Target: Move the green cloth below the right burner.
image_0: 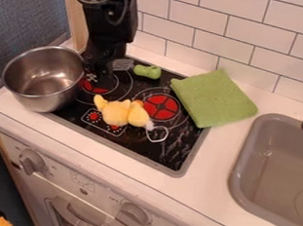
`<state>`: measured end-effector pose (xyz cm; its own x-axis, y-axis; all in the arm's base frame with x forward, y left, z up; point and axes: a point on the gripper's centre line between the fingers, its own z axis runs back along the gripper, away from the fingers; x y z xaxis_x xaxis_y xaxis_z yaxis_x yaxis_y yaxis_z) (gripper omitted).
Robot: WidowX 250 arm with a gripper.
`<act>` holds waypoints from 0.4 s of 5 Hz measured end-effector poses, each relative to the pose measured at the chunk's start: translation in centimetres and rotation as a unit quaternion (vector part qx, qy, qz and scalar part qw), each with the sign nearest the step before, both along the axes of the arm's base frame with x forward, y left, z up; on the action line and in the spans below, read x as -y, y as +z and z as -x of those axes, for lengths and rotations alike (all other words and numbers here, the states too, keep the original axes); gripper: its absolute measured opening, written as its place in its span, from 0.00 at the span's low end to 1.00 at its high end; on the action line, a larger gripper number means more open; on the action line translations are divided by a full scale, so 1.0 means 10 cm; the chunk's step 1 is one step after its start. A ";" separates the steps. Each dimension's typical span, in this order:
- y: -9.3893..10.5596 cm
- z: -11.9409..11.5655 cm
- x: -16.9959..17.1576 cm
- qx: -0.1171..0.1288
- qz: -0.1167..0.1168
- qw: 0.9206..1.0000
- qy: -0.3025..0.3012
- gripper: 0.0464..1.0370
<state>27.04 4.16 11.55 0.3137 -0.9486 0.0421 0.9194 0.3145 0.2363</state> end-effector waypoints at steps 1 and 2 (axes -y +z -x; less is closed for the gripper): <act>-0.06 0.00 0.02 -0.010 0.007 1.000 -0.001 0.96; 0.18 -0.30 0.21 0.040 0.043 0.998 -0.031 0.96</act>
<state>30.05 2.03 13.39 0.2475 -0.9576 0.1474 0.9165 0.2807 0.2849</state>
